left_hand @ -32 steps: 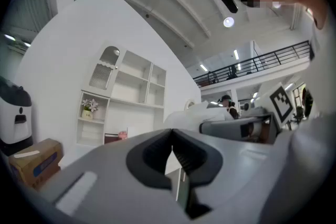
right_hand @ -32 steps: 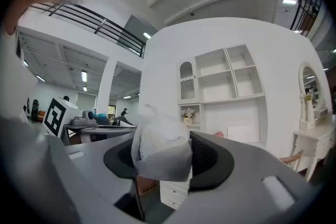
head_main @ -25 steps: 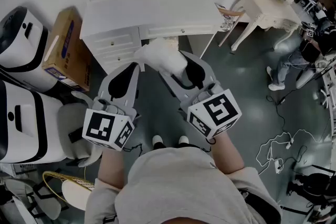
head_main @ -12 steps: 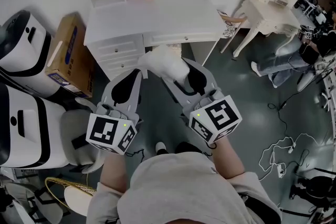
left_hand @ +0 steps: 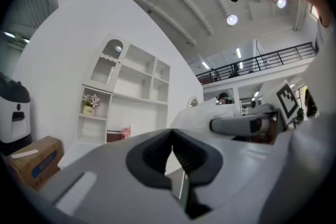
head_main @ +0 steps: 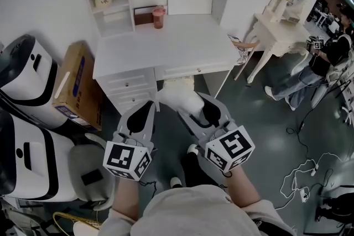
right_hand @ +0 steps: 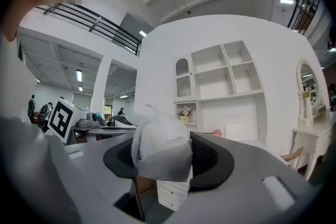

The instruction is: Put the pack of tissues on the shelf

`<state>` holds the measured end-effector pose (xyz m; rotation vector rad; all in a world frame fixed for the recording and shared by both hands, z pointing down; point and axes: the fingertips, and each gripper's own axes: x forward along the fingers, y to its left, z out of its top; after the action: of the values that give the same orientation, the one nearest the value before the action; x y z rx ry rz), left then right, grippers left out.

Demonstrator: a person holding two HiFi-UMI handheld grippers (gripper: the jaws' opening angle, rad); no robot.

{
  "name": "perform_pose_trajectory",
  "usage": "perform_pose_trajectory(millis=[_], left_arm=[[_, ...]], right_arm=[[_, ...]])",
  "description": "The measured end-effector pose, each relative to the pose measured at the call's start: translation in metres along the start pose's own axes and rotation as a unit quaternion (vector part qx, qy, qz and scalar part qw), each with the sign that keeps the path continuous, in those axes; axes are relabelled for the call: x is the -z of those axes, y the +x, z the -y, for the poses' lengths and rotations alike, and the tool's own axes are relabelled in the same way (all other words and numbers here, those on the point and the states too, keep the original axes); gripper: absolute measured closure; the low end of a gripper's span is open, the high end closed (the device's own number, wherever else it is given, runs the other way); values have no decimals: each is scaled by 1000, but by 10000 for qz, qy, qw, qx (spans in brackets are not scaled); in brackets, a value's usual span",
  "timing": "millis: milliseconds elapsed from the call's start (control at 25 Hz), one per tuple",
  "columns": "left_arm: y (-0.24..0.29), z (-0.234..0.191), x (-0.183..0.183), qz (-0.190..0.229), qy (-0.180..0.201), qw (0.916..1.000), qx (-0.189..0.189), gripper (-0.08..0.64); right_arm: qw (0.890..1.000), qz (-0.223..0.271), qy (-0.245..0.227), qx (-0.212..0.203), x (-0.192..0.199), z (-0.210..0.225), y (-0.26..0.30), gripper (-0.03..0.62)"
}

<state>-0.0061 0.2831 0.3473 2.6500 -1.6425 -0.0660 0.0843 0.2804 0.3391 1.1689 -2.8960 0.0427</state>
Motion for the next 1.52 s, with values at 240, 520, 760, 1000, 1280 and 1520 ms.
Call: perform_pose_trajectory(millis=[240, 520, 760, 1000, 1280, 1520], left_arm=[[42, -31, -6, 39, 35, 9999, -143, 559], [107, -65, -29, 160, 259, 9987, -398, 560], [169, -84, -48, 261, 401, 9974, -543, 560], [229, -89, -56, 378, 455, 9961, -658, 559], [264, -95, -51, 315, 446, 9950, -832, 560], [288, -119, -40, 201, 393, 9949, -902, 560]], right_arm=[[9981, 391, -442, -160, -20, 24, 36, 360], [9991, 257, -92, -333, -34, 87, 95, 360], [9984, 313, 189, -442, -49, 152, 134, 360], [9979, 297, -37, -571, -58, 206, 156, 360], [9974, 249, -46, -668, -52, 241, 177, 359], [9979, 189, -3, -616, -41, 259, 206, 359]])
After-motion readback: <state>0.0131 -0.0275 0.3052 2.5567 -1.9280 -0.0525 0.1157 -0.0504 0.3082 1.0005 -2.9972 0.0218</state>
